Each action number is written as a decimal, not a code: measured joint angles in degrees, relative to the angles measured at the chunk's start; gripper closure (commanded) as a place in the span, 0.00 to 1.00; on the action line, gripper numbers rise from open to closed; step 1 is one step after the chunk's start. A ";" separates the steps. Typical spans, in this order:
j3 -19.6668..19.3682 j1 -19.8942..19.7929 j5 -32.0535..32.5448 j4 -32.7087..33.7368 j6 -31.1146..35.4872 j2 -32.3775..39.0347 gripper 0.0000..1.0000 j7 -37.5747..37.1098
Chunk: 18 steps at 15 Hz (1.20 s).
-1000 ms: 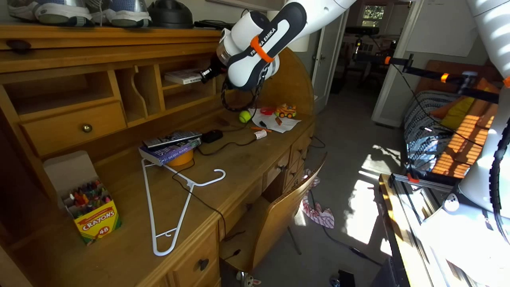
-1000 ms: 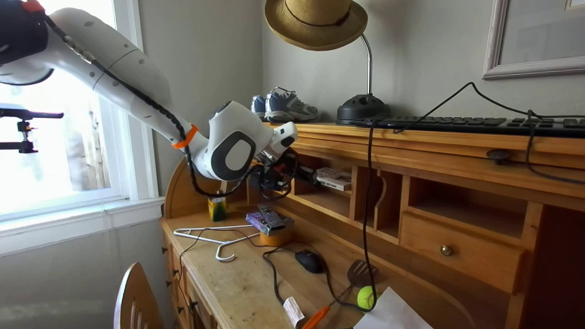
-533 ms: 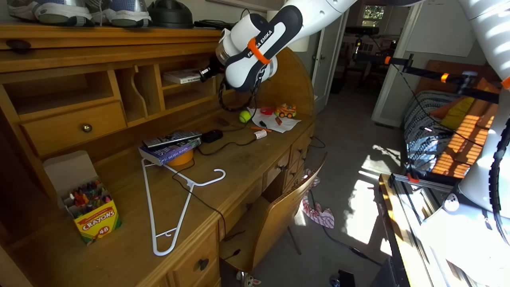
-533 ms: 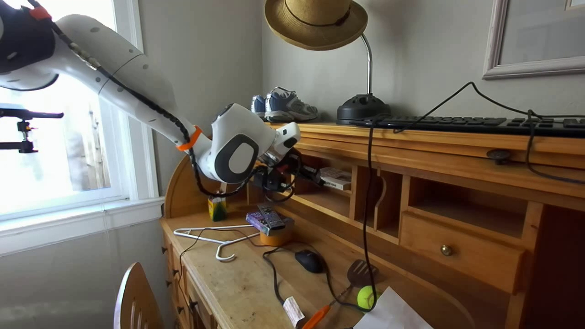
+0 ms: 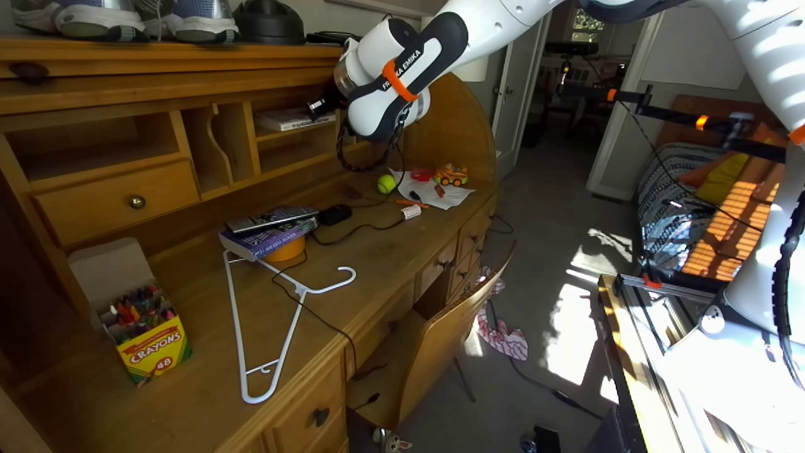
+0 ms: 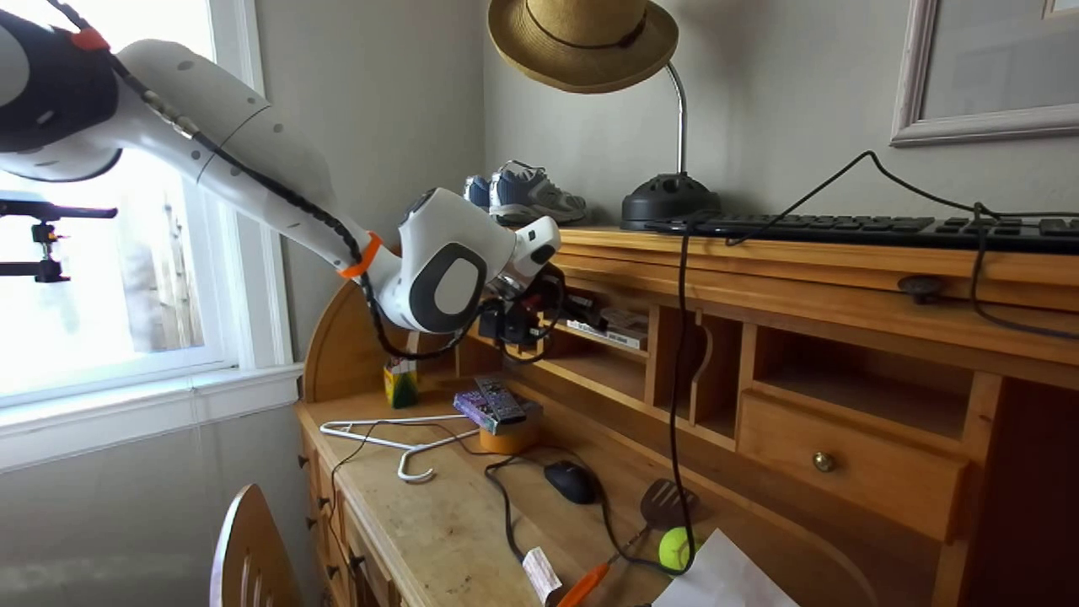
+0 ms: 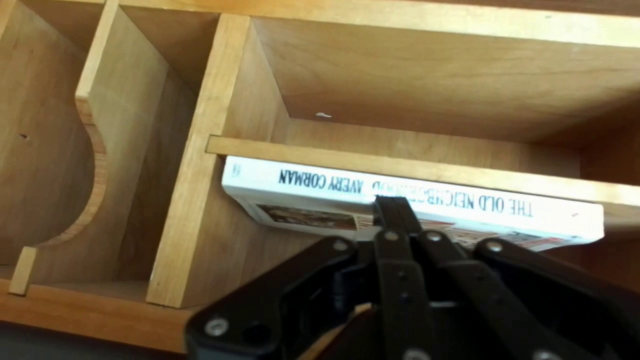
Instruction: Turn the book to the left
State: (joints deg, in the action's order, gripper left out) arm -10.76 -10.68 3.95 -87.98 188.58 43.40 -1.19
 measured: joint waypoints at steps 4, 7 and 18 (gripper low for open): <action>-1.67 0.81 -0.07 1.18 0.00 1.24 1.00 -0.91; -1.75 0.86 -0.43 1.79 0.00 1.78 1.00 -1.61; -1.88 0.51 -0.31 -8.99 -0.04 -6.19 1.00 0.60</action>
State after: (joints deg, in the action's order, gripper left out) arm -12.63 -10.17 3.63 -96.97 188.54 37.21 -0.59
